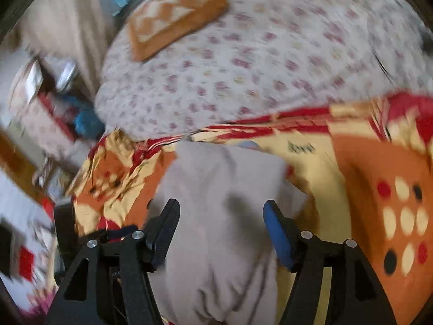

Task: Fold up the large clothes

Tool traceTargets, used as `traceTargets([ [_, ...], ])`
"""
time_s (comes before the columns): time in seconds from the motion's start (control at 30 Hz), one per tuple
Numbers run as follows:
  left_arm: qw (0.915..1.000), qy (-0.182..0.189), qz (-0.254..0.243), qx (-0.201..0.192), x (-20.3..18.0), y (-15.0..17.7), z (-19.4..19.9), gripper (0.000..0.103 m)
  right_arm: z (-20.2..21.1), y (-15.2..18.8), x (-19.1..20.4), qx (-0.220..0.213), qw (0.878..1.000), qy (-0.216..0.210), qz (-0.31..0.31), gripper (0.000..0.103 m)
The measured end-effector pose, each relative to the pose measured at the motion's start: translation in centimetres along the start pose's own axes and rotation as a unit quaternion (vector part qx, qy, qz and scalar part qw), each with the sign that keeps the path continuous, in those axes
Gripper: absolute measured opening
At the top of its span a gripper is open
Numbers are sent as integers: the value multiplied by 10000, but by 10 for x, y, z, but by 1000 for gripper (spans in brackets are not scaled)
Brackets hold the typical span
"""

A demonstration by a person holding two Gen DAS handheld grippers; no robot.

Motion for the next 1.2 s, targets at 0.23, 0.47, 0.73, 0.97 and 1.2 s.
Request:
traceTargets([
  [0.23,9993,-367,94,-61,4,0,-22,79,-92,6,6,546,9969,503,270,54],
  [0.47,9993,-325,95,-175,-4,-4,-25,84,-120,26,-36,536,9941,933,-156,54],
  [0.73,9990,-371,140,-211,0,0,-23,84,-47,28,-2,452,9972,589,96,56],
  [0.97,9988,-351,213,-279,1,8,-19,84,-53,85,8,993,9892,971,475,58],
  [1.2,9976,-528,45,-457,1,13,-1,84,-25,80,14,768,9905,1070,393,61],
])
Point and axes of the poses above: each gripper's, at about its wrist camera, not at the fingertips, and z roughly against the way its jaws point, x to its left, y to its underside, the point moved 7 cm from there along -z, roughly the way its jaws point, and after that the axes turned 15 degrees about z, right-handed, at the moved point
